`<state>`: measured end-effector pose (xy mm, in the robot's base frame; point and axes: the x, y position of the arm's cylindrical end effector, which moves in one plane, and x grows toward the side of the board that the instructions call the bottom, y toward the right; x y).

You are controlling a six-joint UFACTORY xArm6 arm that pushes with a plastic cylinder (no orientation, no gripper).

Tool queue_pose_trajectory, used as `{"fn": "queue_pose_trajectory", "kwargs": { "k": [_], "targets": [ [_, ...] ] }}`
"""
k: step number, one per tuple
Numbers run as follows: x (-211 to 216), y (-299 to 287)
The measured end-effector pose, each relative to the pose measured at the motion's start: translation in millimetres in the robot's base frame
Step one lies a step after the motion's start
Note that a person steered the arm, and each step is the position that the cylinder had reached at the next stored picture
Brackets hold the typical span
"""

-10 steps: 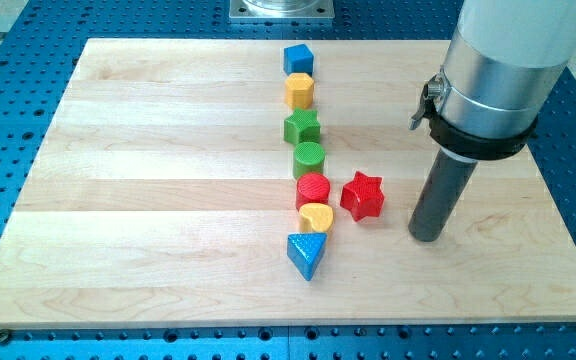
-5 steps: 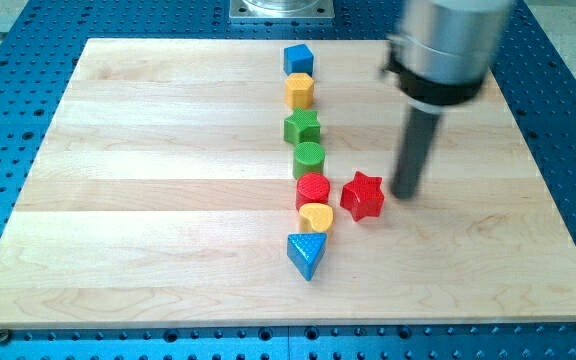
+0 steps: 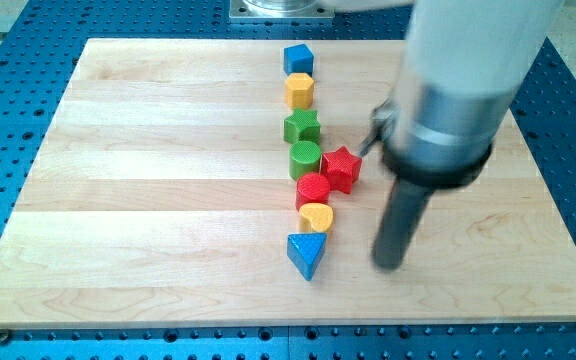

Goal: Move the yellow heart into the red star

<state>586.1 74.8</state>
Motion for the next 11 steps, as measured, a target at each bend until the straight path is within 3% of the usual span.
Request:
{"fn": "queue_pose_trajectory", "kwargs": {
  "k": [1,2,4,5,7,9,10,11],
  "targets": [
    [-14,-61],
    [-49,-61],
    [-63,-61],
    [-28,-63],
    [-78,-11],
    [-60,15],
    [-138,52],
    [-206,45]
  ]
}}
